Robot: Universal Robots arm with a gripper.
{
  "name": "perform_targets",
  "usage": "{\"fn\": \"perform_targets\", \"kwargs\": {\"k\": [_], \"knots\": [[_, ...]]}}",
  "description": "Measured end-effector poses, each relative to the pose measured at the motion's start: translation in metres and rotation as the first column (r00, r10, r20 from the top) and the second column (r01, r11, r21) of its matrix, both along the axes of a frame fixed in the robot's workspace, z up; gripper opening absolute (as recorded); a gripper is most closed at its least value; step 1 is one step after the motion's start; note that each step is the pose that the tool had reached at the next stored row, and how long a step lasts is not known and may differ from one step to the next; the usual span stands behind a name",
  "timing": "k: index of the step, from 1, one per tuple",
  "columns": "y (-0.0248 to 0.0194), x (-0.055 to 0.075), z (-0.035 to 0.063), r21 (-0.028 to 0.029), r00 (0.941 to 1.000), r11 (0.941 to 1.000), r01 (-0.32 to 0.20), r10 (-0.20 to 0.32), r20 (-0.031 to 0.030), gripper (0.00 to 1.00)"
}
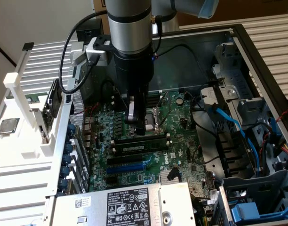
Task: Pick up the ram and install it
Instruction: 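Press down the ram until it locks into place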
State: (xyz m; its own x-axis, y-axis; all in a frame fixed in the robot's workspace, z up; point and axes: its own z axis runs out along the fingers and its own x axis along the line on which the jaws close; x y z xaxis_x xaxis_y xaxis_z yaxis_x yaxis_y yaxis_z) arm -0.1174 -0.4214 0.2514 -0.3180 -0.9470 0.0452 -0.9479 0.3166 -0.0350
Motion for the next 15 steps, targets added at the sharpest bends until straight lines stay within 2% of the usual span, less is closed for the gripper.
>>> {"fn": "perform_targets", "kwargs": {"k": [1,7,11,15], "knots": [[0.0,0.0,0.0,0.0009,0.9997,0.9997,0.025,-0.025,0.0,0.1],[0.0,0.0,0.0,0.004,0.9952,0.9952,0.098,-0.098,-0.0004,0.1],[0.0,0.0,0.0,0.0053,0.9891,0.9891,0.147,-0.147,-0.0007,0.1],[0.0,0.0,0.0,0.0059,0.9806,0.9805,0.196,-0.196,-0.0017,0.1]]}}
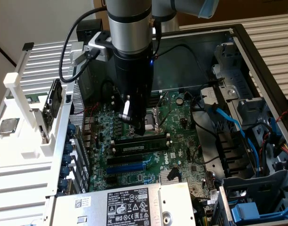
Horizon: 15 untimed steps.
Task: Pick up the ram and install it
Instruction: 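Press down the ram until it locks into place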
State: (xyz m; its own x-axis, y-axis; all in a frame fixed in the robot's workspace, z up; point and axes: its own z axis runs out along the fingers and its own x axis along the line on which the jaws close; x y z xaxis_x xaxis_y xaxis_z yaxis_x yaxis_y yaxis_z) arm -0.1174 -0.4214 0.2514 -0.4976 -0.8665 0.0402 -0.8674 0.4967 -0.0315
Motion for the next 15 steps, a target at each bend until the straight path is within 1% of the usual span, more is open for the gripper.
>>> {"fn": "perform_targets", "kwargs": {"k": [3,7,11,15], "knots": [[0.0,0.0,0.0,0.0008,0.9993,0.9993,0.038,-0.038,-0.0008,0.1],[0.0,0.0,0.0,0.0016,0.9961,0.9961,0.088,-0.088,-0.0019,0.1],[0.0,0.0,0.0,0.0019,0.9904,0.9904,0.138,-0.138,-0.0029,0.1],[0.0,0.0,0.0,0.0018,0.9816,0.9816,0.191,-0.191,-0.0034,0.1]]}}
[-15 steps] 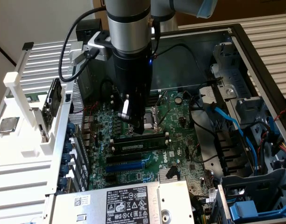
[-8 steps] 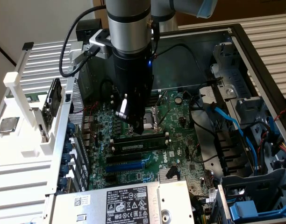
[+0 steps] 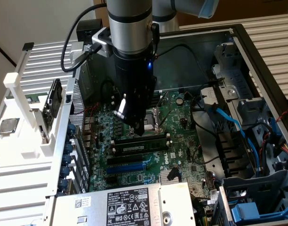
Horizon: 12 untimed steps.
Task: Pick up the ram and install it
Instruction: 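Press down the ram until it locks into place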
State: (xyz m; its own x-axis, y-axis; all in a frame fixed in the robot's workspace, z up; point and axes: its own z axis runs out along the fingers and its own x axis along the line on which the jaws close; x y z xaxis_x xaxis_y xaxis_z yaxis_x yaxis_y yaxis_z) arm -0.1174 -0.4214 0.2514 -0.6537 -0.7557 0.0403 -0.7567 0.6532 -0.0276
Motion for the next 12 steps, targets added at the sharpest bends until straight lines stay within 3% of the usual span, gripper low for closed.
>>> {"fn": "perform_targets", "kwargs": {"k": [7,12], "knots": [[0.0,0.0,0.0,0.0,0.9948,0.9948,0.101,-0.101,-0.0001,0.1],[0.0,0.0,0.0,-0.0001,0.9834,0.9834,0.181,-0.181,-0.0001,0.1]]}}
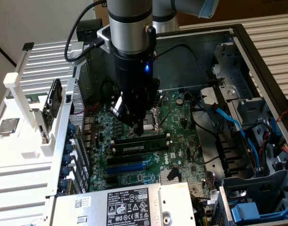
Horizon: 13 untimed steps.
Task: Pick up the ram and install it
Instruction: 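Press down the ram until it locks into place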
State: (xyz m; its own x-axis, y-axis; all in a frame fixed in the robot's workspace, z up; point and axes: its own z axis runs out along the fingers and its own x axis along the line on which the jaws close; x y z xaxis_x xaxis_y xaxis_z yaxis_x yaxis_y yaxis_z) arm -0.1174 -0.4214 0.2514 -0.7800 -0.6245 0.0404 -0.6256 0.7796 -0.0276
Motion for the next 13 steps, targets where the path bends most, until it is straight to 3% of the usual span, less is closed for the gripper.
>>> {"fn": "perform_targets", "kwargs": {"k": [4,6,10,13], "knots": [[0.0,0.0,0.0,0.0,0.9971,0.9971,0.076,-0.076,0.0,0.1],[0.0,0.0,0.0,0.0,0.9915,0.9915,0.13,-0.13,0.0,0.1],[0.0,0.0,0.0,0.0001,0.9833,0.9833,0.182,-0.182,0.0,0.1],[0.0,0.0,0.0,0.0,0.9643,0.9643,0.265,-0.265,0.0,0.1]]}}
